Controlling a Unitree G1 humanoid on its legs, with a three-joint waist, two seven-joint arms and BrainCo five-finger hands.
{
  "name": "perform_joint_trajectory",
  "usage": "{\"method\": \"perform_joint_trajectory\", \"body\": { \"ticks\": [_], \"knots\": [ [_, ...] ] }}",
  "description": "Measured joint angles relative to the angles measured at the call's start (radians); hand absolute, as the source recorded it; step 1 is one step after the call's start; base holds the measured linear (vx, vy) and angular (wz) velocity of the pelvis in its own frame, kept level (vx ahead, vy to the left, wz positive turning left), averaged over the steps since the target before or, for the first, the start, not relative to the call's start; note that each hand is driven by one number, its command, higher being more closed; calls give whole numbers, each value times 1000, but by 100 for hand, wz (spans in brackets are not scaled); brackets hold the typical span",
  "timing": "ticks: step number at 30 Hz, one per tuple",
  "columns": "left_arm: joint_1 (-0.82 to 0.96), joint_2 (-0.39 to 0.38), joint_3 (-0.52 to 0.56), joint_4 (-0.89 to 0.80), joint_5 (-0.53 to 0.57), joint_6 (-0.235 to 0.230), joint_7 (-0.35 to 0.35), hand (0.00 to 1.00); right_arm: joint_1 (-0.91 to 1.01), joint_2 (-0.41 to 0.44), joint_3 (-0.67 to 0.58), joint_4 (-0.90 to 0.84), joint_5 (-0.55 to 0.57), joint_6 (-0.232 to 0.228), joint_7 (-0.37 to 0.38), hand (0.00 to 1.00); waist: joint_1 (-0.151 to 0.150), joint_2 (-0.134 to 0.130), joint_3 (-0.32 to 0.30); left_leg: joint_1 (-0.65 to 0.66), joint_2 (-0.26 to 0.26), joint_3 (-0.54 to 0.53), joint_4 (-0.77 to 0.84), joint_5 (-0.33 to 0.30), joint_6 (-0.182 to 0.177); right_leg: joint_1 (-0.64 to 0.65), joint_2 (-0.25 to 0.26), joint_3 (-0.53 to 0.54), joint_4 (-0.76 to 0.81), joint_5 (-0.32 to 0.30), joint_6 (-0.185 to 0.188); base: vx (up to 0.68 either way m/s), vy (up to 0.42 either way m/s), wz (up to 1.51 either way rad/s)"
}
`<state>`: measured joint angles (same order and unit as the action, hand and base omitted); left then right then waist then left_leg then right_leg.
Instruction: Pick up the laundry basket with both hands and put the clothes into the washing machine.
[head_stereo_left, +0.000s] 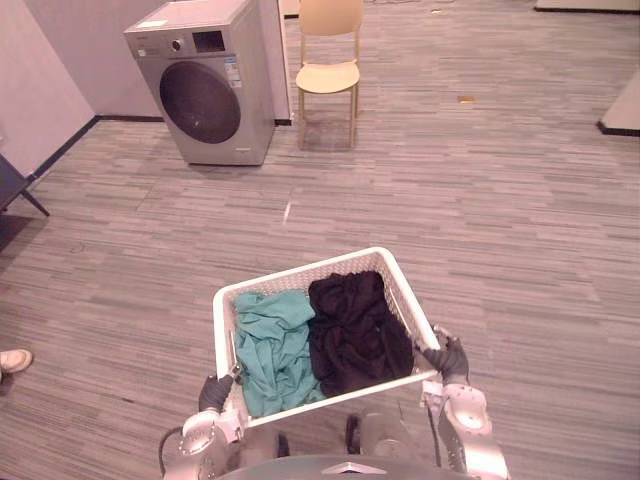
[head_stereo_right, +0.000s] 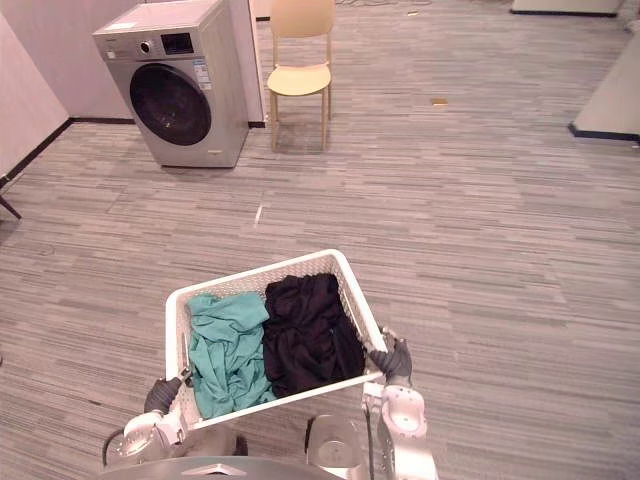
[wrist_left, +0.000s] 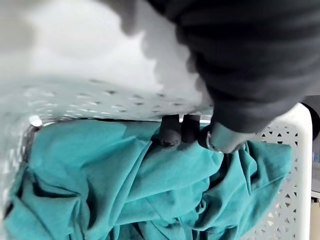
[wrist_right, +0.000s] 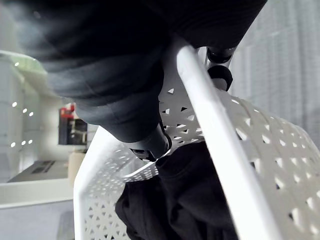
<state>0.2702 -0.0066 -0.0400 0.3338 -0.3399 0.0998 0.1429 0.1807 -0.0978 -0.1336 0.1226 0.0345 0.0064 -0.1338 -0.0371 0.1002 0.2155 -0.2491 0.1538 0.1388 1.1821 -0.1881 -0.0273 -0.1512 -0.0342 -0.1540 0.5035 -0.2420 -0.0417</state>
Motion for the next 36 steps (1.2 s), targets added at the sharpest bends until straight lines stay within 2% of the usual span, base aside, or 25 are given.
{"method": "perform_joint_trajectory", "body": {
  "ticks": [1, 3, 4, 5, 6, 7, 9, 10, 11, 12, 13, 14, 15, 16, 18, 20, 21, 22, 23, 26, 28, 30, 33, 34, 36],
  "knots": [
    [-34, -1, 3, 0, -6, 0, -1, 100, -46, 1, -9, 0, 0, 0, -7, 100, -1, -10, 23, -35, 19, 37, -77, -41, 26, 23, -2, 1, -26, -1, 1, 276, 45, 10],
    [-68, -3, 6, 1, -7, 0, -4, 100, -72, 8, -33, 8, 4, -1, -9, 100, 19, -38, 36, -24, 19, 84, -319, -95, 21, 60, -17, 26, -68, 5, 9, 204, 115, -17],
    [-68, -3, 6, 3, -8, 0, -5, 100, -72, 10, -33, 9, 8, -3, -9, 100, 33, -56, 31, -12, 6, 79, -499, -91, 6, 87, -38, 49, -90, -2, 22, 183, 185, -46],
    [-38, -5, 6, 5, -8, 1, -7, 100, -48, 9, -27, 14, 7, -4, -8, 100, 29, -71, 5, -8, -2, 48, -741, -33, -29, 105, -64, 60, -120, -8, 31, 257, 263, -47],
    [-25, -10, 6, 5, -8, 1, -9, 100, -36, 7, -26, 14, 7, -4, -8, 100, 27, -62, -8, -9, 7, 24, -846, 0, -47, 117, -68, 64, -140, -9, 33, 240, 253, -57],
    [-8, -21, 5, 6, -8, 5, -13, 100, -22, -8, -27, 18, 6, -3, -8, 100, 24, -35, -29, -29, 53, -6, -917, 23, -95, 125, -65, 87, -164, -22, 55, 215, 266, -69],
    [3, -21, 7, 35, -8, 8, -10, 100, -14, -17, -9, 25, -3, 4, -7, 100, 30, -12, -55, -21, 90, 10, -896, 59, -105, 135, -103, 162, -156, -44, 93, 376, 601, -111],
    [10, -23, 16, 40, -9, 10, -10, 100, -5, -21, 2, 24, -4, 12, -6, 100, 30, -32, -78, -17, 43, 47, -843, 125, -98, 132, -161, 223, -156, -58, 111, 455, 728, -118],
    [19, -26, 20, 39, -9, 10, -10, 100, 3, -26, 7, 24, -5, 13, -4, 100, 38, -37, -88, -11, 17, 65, -822, 134, -80, 141, -191, 249, -166, -65, 112, 397, 602, -129],
    [34, -25, 32, 33, -11, 7, -13, 100, 15, -21, 13, 24, -26, 13, 11, 100, 48, -56, -101, -1, -28, 121, -773, 109, -21, 117, -240, 313, -54, -58, 112, 358, 523, -94],
    [26, -1, 39, 40, -10, 6, -14, 100, 21, 1, 16, 25, -40, 17, 27, 100, 35, -90, -100, 10, -69, 147, -729, 52, 9, 47, -255, 337, 200, -30, 107, 347, 491, -68],
    [15, 21, 39, 44, -9, 7, -16, 100, 21, 14, 16, 28, -41, 19, 27, 100, 31, -103, -98, 16, -85, 157, -727, 38, 24, 16, -254, 335, 303, 5, 87, 325, 442, -14],
    [9, 47, 38, 48, -8, 7, -20, 100, 22, 31, 17, 41, -41, 20, 28, 100, 27, -117, -97, 33, -108, 164, -734, 18, 49, -15, -218, 332, 427, 98, 54, 332, 400, -6],
    [9, 54, 39, 48, -8, 7, -21, 100, 23, 39, 17, 49, -41, 20, 30, 100, 27, -120, -94, 64, -128, 170, -755, 16, 77, -17, -192, 333, 451, 201, 32, 324, 378, 0],
    [12, 52, 39, 48, -6, 9, -21, 100, 31, 46, 13, 48, -41, 20, 29, 100, 18, -108, -84, 113, -137, 167, -787, 11, 99, -21, -202, 323, 471, 331, 38, 263, 268, 11],
    [11, 67, 37, 48, 0, 9, -21, 100, 52, 69, 11, 39, -38, 20, 26, 100, 14, -96, -76, 183, -142, 151, -829, 11, 109, -56, -198, 285, 529, 211, 49, 308, 249, 23],
    [8, 69, 37, 48, 0, 9, -22, 100, 58, 79, 8, 32, -36, 20, 24, 100, 11, -86, -68, 195, -144, 135, -836, 11, 110, -64, -192, 278, 521, 193, 56, 223, 114, 48],
    [-9, 78, 35, 48, 1, 9, -22, 100, 77, 98, 4, 4, -30, 19, 19, 100, -6, -98, -56, 220, -152, 98, -848, 11, 110, -63, -175, 275, 483, 164, 64, 189, 64, 83],
    [-23, 90, 32, 48, 1, 8, -25, 100, 98, 110, 3, -23, -19, 17, 17, 100, -23, -93, -49, 222, -167, 60, -855, 11, 110, -71, -167, 278, 417, 140, 68, 181, 41, 95],
    [-51, 104, 17, 54, 10, 7, -24, 100, 132, 134, -9, -42, 13, 9, 10, 100, -20, -107, -28, 233, -173, 18, -851, -9, 101, -72, -144, 300, 170, 128, 91, 118, -30, 63],
    [-44, 102, 17, 56, 11, 7, -21, 100, 140, 138, -5, -42, 19, 9, -1, 100, -19, -108, -26, 239, -168, 6, -830, -29, 88, -58, -138, 302, 56, 151, 102, 72, -84, 20],
    [-31, 102, 18, 56, 14, 7, -18, 100, 163, 137, 3, -42, 47, 9, -3, 100, -6, -116, -23, 237, -148, -2, -755, -92, 57, -17, -137, 272, -62, 243, 130, 91, -186, 8],
    [-18, 94, 17, 45, 20, 8, -17, 100, 171, 126, 5, -25, 90, 10, -3, 100, 7, -109, -31, 231, -106, -18, -715, -143, 3, 54, -132, 159, -154, 148, 199, 133, -336, -3],
    [-20, 75, 13, 46, 30, 8, -16, 100, 168, 122, -2, -13, 110, 10, -2, 100, -2, -93, -27, 230, -87, -48, -716, -142, -10, 69, -117, 122, -164, 142, 195, 101, -244, 35],
    [-18, 63, -10, 47, 40, 9, -17, 100, 168, 102, -27, 9, 142, 10, 0, 100, -2, -90, -31, 252, -76, -68, -757, -117, -21, 86, -108, 91, -163, 126, 178, 108, -216, 36]
  ]
}}
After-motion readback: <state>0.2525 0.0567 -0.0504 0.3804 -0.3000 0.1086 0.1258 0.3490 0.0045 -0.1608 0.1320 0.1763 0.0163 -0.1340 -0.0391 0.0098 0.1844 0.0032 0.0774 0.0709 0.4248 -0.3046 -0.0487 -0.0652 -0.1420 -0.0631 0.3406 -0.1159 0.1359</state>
